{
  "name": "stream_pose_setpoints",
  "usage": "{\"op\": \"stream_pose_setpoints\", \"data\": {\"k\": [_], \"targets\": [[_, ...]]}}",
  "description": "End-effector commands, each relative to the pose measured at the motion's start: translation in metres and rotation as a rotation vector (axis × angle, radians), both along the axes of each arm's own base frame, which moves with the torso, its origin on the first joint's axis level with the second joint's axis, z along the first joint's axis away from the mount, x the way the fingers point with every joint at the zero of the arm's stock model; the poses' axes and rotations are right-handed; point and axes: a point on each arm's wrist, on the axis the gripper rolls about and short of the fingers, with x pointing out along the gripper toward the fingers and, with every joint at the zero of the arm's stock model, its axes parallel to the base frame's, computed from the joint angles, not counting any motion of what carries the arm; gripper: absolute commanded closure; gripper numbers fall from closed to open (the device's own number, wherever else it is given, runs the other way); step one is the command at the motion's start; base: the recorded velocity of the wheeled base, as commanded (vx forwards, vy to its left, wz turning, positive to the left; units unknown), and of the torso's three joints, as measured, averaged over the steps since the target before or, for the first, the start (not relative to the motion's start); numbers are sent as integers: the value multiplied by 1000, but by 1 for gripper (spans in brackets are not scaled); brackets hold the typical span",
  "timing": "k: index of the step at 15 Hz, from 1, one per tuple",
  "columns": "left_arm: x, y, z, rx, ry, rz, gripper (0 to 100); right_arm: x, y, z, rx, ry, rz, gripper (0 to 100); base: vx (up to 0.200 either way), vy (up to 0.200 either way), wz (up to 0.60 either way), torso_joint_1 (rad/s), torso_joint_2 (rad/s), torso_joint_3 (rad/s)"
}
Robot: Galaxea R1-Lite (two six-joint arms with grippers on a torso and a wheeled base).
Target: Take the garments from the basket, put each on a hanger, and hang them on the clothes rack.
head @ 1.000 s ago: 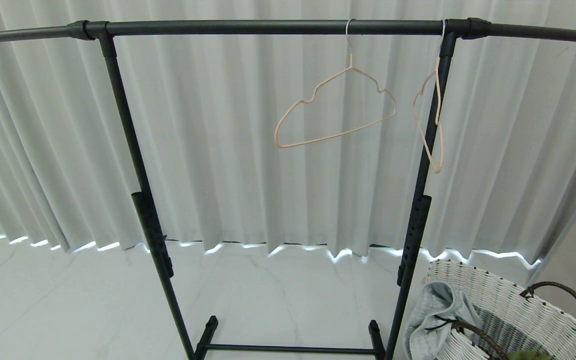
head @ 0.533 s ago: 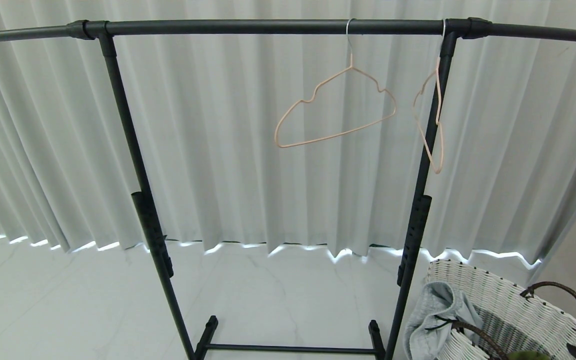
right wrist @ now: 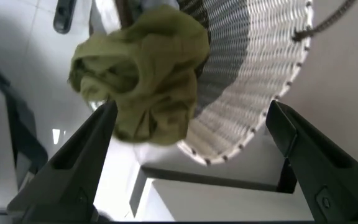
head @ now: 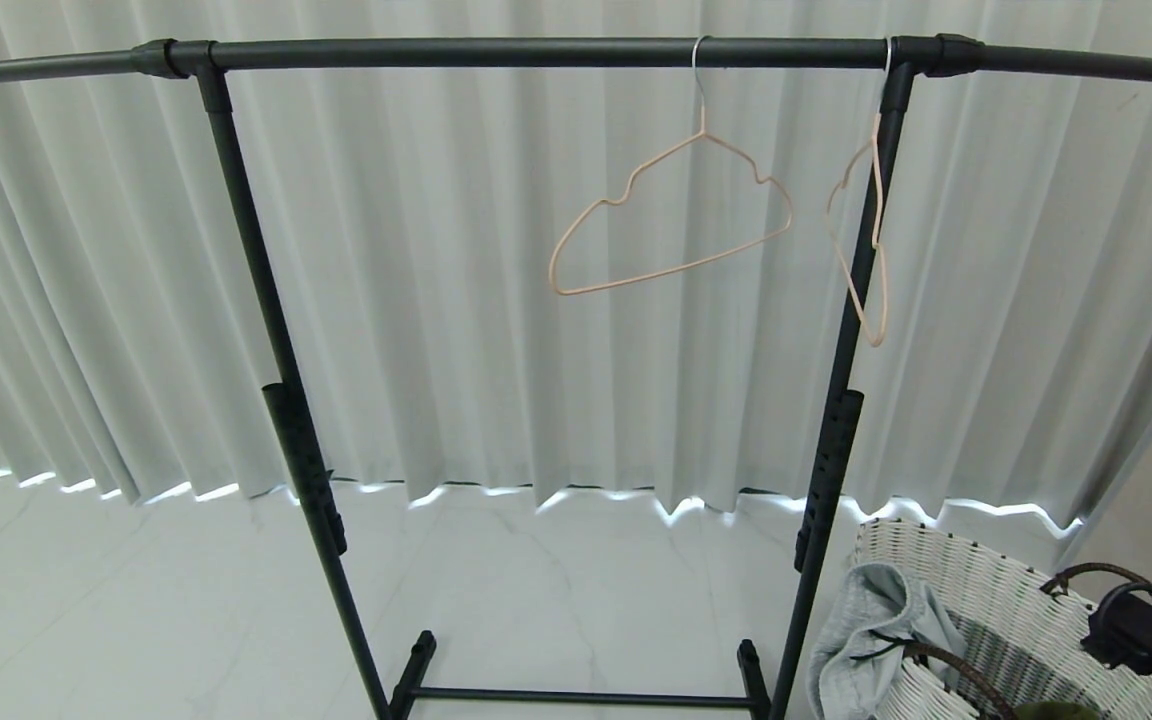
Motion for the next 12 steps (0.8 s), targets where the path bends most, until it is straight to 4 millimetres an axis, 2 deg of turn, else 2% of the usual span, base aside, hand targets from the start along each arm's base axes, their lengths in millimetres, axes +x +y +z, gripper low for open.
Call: {"op": "stream_pose_setpoints", "data": {"k": [1, 5, 12], "targets": [[0, 0, 0, 1, 1, 0, 0, 17, -2, -29, 8, 98, -1, 0, 0, 0, 0, 0, 0, 0], [0, 0, 0, 1, 1, 0, 0, 33, -4, -46, -1, 88, -7, 0, 0, 0, 0, 0, 0, 0], [0, 0, 0, 6, 1, 0, 0, 37, -7, -49, -15, 81, -26, 0, 0, 0, 0, 0, 0, 0]]}}
